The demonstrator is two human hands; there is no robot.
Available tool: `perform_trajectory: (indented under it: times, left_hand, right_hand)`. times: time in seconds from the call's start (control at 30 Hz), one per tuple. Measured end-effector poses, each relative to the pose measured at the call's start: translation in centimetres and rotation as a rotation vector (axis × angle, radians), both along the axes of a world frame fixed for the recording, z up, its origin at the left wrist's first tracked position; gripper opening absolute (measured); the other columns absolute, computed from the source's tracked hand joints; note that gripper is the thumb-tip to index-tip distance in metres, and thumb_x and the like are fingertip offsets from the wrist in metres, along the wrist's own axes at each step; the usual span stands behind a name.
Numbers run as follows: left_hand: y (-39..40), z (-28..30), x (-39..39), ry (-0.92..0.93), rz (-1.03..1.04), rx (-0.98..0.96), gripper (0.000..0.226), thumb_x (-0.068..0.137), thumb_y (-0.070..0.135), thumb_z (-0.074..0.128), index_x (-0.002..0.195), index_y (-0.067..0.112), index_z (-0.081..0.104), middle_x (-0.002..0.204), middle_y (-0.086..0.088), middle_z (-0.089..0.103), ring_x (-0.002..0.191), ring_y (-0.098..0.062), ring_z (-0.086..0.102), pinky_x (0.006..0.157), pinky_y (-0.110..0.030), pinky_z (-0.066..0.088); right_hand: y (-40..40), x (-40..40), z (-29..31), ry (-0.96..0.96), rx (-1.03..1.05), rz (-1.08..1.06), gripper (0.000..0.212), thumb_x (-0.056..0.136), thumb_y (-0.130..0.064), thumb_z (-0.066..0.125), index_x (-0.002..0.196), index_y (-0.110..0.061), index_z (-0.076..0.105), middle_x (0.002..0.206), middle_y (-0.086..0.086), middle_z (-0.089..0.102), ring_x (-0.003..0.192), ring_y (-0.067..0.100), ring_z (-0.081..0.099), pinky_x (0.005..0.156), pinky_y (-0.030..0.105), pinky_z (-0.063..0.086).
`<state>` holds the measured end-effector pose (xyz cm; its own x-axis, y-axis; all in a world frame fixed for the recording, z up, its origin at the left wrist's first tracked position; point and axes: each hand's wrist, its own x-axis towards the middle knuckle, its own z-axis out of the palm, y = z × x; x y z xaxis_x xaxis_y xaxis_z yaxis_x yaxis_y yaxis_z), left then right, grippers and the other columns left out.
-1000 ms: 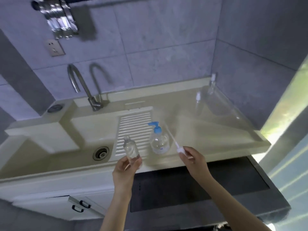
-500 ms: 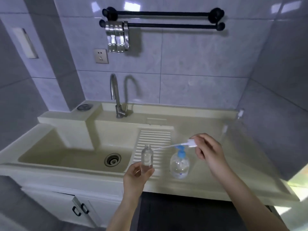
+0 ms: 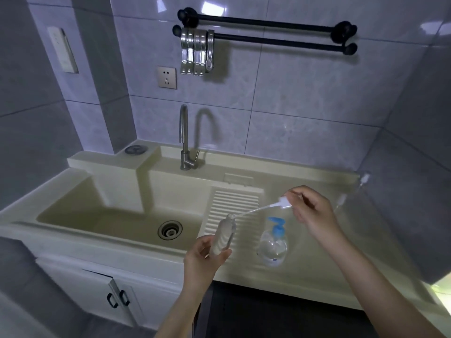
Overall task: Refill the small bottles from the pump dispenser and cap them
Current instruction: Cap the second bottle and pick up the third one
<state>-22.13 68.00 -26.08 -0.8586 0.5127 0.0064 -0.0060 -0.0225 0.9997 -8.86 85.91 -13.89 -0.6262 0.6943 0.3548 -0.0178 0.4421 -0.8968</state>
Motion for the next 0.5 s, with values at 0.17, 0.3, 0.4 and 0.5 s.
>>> perform_trajectory:
  times: [0.17, 0.3, 0.4, 0.5]
  left_hand:
    - [0.0, -0.1, -0.1, 0.049, -0.034, 0.011, 0.035, 0.063, -0.002, 0.084, 0.089, 0.013, 0.067, 0.084, 0.007, 0.071, 0.078, -0.004, 0.066, 0.067, -0.011, 0.049]
    - [0.6, 0.0, 0.1, 0.076, -0.103, 0.012, 0.033, 0.065, -0.003, 0.082, 0.087, 0.015, 0.067, 0.086, 0.011, 0.070, 0.081, -0.007, 0.066, 0.070, -0.014, 0.050]
    - [1.1, 0.2, 0.2, 0.103, -0.149, 0.011, 0.030, 0.066, 0.001, 0.082, 0.089, 0.013, 0.067, 0.088, 0.007, 0.070, 0.085, -0.009, 0.066, 0.071, -0.016, 0.050]
    - [1.4, 0.4, 0.2, 0.121, -0.154, 0.004, 0.032, 0.064, 0.003, 0.084, 0.091, 0.013, 0.068, 0.088, 0.005, 0.071, 0.085, -0.010, 0.066, 0.073, -0.015, 0.050]
  right_hand:
    - [-0.9, -0.7, 1.2, -0.135, 0.147, 0.084, 0.018, 0.086, -0.003, 0.064, 0.073, -0.015, 0.066, 0.055, -0.014, 0.048, 0.052, 0.002, 0.037, 0.052, 0.011, 0.031]
    - [-2.0, -2.2, 1.4, -0.344, 0.315, 0.174, 0.018, 0.080, -0.014, 0.071, 0.076, -0.029, 0.061, 0.064, -0.011, 0.056, 0.053, 0.000, 0.043, 0.054, 0.012, 0.036]
    - [-2.1, -3.2, 1.7, -0.492, 0.371, 0.225, 0.014, 0.079, -0.020, 0.072, 0.080, -0.022, 0.058, 0.064, -0.010, 0.051, 0.053, 0.002, 0.042, 0.053, 0.013, 0.035]
    - [-2.1, -3.9, 2.7, -0.598, 0.392, 0.308, 0.012, 0.078, -0.017, 0.072, 0.084, -0.022, 0.062, 0.070, -0.011, 0.054, 0.059, 0.002, 0.046, 0.058, 0.018, 0.040]
